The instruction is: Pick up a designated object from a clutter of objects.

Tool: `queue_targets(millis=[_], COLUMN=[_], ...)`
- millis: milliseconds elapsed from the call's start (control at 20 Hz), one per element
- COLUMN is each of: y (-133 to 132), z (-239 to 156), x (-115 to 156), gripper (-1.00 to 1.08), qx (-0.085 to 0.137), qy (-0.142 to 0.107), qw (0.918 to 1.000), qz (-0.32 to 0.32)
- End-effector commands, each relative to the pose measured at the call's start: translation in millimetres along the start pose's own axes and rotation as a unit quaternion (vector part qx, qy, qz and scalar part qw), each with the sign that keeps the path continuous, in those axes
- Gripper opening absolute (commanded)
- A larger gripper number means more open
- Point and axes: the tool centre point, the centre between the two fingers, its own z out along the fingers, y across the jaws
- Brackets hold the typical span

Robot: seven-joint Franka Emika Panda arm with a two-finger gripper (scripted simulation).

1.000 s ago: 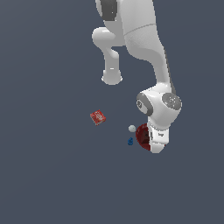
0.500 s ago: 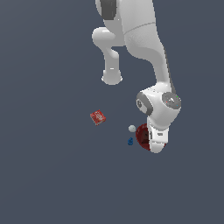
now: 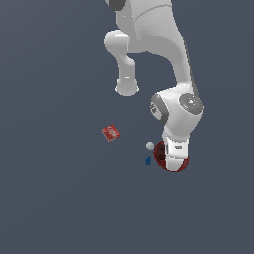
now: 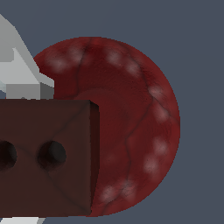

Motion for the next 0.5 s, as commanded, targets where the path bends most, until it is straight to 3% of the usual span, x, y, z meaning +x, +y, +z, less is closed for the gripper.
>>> queue_targets(millis=[0,450], y=[5,23], z=[-22,-115], x=[-14,-72], gripper=[-1.00,-1.00], qx=[-0.002,-0.001], qy=[0.000,0.001], qw=[1.0000,1.0000], qz=[0.001,0.001])
